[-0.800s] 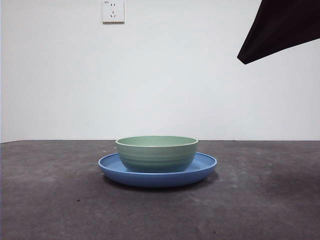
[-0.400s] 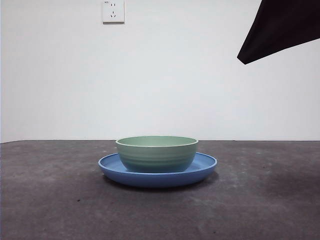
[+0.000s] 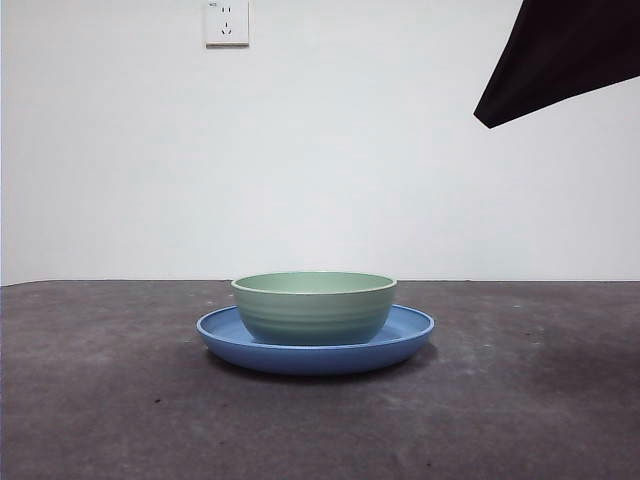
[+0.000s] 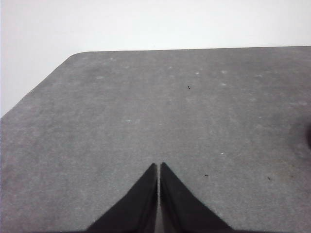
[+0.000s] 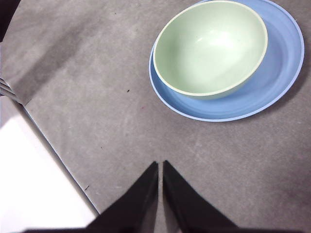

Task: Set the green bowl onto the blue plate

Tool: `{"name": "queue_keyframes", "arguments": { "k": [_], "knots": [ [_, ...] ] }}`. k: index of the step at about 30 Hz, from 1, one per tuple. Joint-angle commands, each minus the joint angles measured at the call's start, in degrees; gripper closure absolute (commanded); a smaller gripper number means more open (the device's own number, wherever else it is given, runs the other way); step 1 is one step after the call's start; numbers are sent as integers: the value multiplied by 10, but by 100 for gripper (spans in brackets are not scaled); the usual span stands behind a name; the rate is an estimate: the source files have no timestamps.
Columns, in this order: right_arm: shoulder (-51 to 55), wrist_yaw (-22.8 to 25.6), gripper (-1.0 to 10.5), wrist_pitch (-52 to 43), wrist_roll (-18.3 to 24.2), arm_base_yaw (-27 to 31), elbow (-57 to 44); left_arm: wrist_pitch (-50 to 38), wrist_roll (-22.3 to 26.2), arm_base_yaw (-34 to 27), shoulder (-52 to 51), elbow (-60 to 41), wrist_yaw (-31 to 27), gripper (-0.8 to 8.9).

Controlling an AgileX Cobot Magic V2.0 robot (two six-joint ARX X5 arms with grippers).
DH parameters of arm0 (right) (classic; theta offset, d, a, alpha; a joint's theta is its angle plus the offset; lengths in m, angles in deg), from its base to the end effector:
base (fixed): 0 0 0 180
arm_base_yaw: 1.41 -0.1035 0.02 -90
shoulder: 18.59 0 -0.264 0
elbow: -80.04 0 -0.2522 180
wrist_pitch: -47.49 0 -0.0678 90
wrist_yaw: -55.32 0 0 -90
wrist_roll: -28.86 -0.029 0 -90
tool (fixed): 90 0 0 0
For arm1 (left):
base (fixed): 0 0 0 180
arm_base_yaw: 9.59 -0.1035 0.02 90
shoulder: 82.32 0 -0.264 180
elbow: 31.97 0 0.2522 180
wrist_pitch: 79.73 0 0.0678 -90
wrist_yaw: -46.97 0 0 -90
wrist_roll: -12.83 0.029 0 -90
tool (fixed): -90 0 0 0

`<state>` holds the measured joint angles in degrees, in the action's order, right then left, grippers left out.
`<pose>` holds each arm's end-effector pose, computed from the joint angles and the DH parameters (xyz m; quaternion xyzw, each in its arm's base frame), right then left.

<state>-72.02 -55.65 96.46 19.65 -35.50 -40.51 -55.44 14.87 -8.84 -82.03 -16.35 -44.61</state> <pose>0.1457 0.1111 0.2773 0.0246 0.3971 0.3995 0.8259 0.0948 -0.0004 0.1564 0.0193 0.0782 0.0058 0.9967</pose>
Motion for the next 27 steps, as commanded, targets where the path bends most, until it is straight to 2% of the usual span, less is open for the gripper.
{"name": "queue_keyframes", "arguments": {
  "k": [1, 17, 18, 19, 22, 27],
  "knots": [
    [-3, 0, 938, -5, 3, -4, 5, 3, -2, -2, -1, -12, -2, 804],
    [-3, 0, 938, -5, 3, -4, 5, 3, -2, -2, -1, -12, -2, 804],
    [-3, 0, 938, -4, 5, -4, 5, 3, -2, -2, -1, -12, -2, 804],
    [2, 6, 938, -5, 26, 1, 5, 3, -2, -2, -1, -12, -2, 804],
    [30, 37, 938, -12, 57, 35, 5, 3, -2, -2, -1, -12, -2, 804],
    [106, 46, 938, -78, 59, 130, -17, 3, -2, -2, -1, -12, -1, 804]
  ]
}}
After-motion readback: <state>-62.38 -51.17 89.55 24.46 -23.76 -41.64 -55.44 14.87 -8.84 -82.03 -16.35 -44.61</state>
